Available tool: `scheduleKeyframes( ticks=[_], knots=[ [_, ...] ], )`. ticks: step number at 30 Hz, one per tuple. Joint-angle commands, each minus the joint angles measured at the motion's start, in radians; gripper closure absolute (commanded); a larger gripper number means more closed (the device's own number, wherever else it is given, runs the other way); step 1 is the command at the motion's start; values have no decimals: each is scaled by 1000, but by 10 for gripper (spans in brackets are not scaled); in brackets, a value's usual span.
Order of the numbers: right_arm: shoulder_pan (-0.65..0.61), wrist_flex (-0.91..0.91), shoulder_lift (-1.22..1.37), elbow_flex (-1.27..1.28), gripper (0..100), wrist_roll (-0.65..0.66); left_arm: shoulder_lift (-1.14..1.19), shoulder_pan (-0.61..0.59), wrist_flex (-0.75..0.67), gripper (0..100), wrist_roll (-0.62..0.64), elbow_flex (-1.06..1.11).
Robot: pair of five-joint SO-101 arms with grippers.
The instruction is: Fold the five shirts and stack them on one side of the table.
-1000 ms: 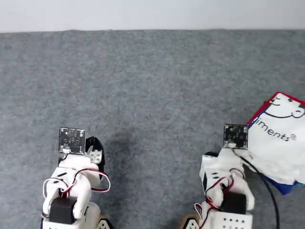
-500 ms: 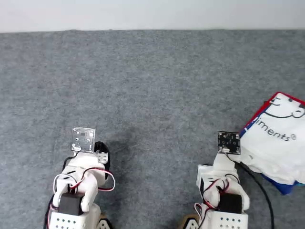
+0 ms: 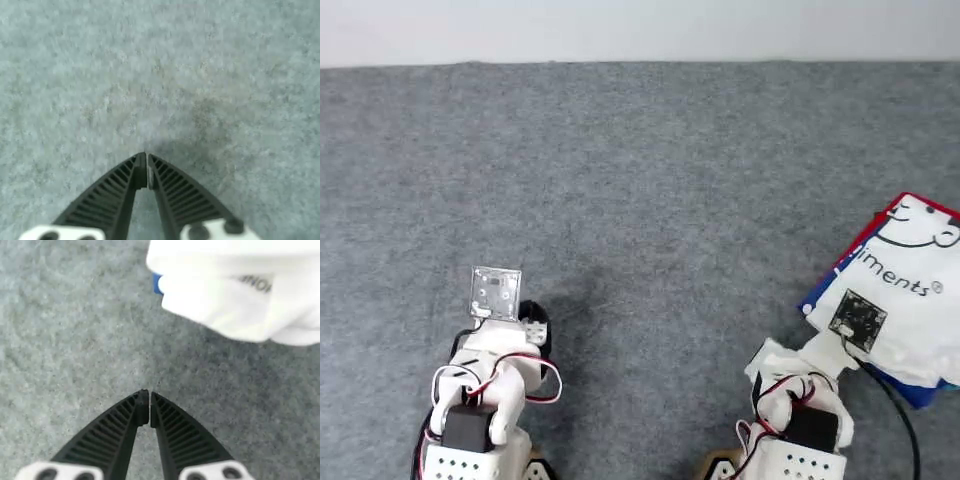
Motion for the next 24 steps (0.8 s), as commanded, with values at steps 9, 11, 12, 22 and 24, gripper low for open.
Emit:
scheduleKeyframes(
  ticks=[9, 11, 12, 22, 24],
  knots=[
    [-286, 5, -12, 14, 991, 5, -23, 0, 157, 986, 6, -8],
    [-311, 4, -12, 14, 991, 41, -23, 0, 157, 986, 6, -8],
    [-320, 1, -12, 14, 991, 80, -23, 0, 157, 986, 6, -8],
    [-328, -7, -8, 14, 991, 224, -23, 0, 157, 986, 6, -8],
    [-328, -7, -8, 14, 991, 224, -23, 0, 157, 986, 6, -8]
  ],
)
